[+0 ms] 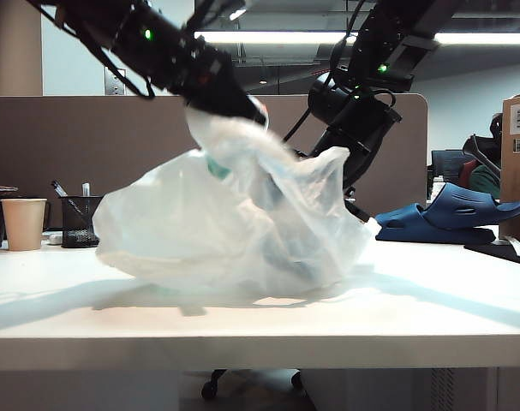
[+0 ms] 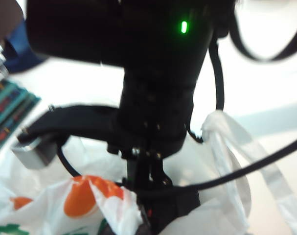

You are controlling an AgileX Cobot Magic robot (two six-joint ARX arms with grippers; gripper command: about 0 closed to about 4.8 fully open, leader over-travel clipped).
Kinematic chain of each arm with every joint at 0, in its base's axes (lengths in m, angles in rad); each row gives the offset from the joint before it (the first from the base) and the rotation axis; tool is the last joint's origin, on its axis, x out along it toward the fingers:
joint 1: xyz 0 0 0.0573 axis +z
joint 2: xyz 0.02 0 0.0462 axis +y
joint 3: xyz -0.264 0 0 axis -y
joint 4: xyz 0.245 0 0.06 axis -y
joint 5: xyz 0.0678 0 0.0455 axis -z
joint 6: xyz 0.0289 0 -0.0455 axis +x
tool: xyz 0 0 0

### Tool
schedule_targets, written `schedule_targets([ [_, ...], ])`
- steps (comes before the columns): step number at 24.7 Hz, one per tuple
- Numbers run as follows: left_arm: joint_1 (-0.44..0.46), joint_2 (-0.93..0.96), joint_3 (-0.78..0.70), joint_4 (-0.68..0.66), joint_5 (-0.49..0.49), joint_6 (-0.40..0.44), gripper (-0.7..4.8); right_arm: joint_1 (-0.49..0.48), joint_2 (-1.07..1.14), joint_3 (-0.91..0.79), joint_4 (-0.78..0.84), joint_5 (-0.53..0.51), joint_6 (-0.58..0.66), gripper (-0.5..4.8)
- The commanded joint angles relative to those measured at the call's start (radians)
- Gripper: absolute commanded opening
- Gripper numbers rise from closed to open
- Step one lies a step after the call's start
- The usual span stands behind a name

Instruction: Put the power bank into the bag.

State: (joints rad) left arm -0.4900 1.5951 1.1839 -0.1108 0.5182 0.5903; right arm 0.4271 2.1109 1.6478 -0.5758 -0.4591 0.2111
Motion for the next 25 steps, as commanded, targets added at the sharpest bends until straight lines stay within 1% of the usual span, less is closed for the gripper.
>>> schedule_targets([
  [1, -0.002, -0.003, 0.004, 0.004, 0.001, 0.0, -0.06, 0.004, -0.007, 0.007, -0.039, -0.003, -0.029, 2.06],
  [4, -0.002, -0.003, 0.004, 0.016, 0.0, 0.0, -0.06, 0.004, -0.003, 0.007, -0.056, 0.04, -0.034, 2.07],
  [13, -0.002, -0.003, 0.004, 0.015, -0.001, 0.0, -0.06, 0.005, 0.034, 0.007, -0.087, 0.045, -0.036, 2.07],
  [18, -0.002, -0.003, 0.004, 0.015, -0.003, 0.0, -0.05, 0.004, 0.046, 0.008, -0.109, 0.079, -0.036, 2.13],
  [21, -0.002, -0.003, 0.004, 0.015, -0.003, 0.0, 0.0, 0.003, 0.038, 0.008, -0.109, 0.079, -0.036, 3.6],
  [22, -0.002, -0.003, 0.004, 0.015, -0.003, 0.0, 0.06, 0.003, 0.037, 0.008, -0.111, 0.079, -0.035, 3.94],
  [23, -0.002, -0.003, 0.004, 0.015, -0.003, 0.0, 0.25, 0.003, 0.036, 0.008, -0.117, 0.079, -0.035, 4.16],
  [25, -0.002, -0.003, 0.004, 0.015, -0.003, 0.0, 0.92, 0.003, 0.034, 0.008, -0.129, 0.075, -0.035, 4.39],
])
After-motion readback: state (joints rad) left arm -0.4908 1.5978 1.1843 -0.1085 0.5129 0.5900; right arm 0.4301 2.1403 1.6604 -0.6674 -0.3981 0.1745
